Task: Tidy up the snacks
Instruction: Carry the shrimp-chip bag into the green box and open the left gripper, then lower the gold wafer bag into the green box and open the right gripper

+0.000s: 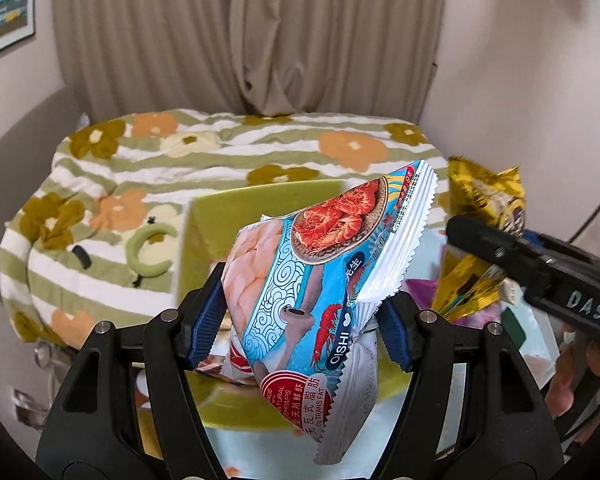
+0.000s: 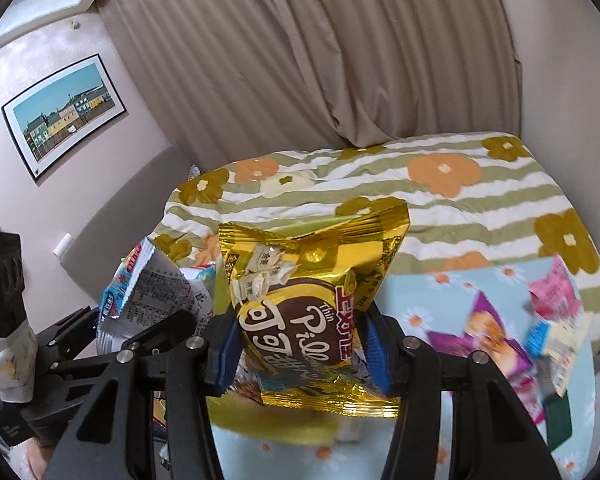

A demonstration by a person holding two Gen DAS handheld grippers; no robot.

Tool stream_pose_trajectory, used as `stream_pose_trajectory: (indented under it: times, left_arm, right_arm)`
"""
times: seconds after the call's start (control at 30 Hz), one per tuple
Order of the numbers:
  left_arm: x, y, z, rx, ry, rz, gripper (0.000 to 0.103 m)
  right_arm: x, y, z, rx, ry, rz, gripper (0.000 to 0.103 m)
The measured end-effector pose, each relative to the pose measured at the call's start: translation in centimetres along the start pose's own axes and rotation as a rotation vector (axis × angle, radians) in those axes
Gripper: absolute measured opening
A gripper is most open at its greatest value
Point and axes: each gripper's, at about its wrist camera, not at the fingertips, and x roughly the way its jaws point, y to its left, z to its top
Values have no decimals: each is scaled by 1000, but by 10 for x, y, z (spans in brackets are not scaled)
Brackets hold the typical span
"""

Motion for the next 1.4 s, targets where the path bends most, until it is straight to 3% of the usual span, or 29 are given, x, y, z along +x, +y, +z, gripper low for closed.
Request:
stream_pose_trajectory:
  times: [0.23, 0.53, 0.6, 0.67, 0.7, 1.03, 1.33, 1.37, 1.4]
  left_arm:
    - [45, 48, 19, -49, 66, -32, 65]
    - [131, 67, 34, -108, 177, -62, 65]
    - [146, 69, 34, -125, 200, -54, 71]
    - [158, 70, 34, -131, 225, -32, 95]
    - [162, 72, 33, -134, 232, -30, 99]
    - [160, 76, 17, -127, 257, -3, 99]
    - [141, 82, 15, -141, 238, 12, 99]
    - [140, 82, 14, -142, 236, 14, 99]
    - [138, 83, 13, -141, 235, 16, 99]
  right_arm:
    - [39, 30, 24, -28, 28, -22, 48]
    - [96, 23, 38, -34, 109, -65, 48]
    - [108, 18, 39, -28, 127, -60, 48]
    - [118, 13, 39, -22, 142, -54, 48]
    - [123, 11, 39, -20, 153, -48, 48]
    - [148, -6, 35, -18, 235, -27, 48]
    - [159, 13, 42, -68, 267, 7, 49]
    - [161, 15, 42, -66, 266, 8, 53]
    - [163, 16, 42, -65, 267, 9, 63]
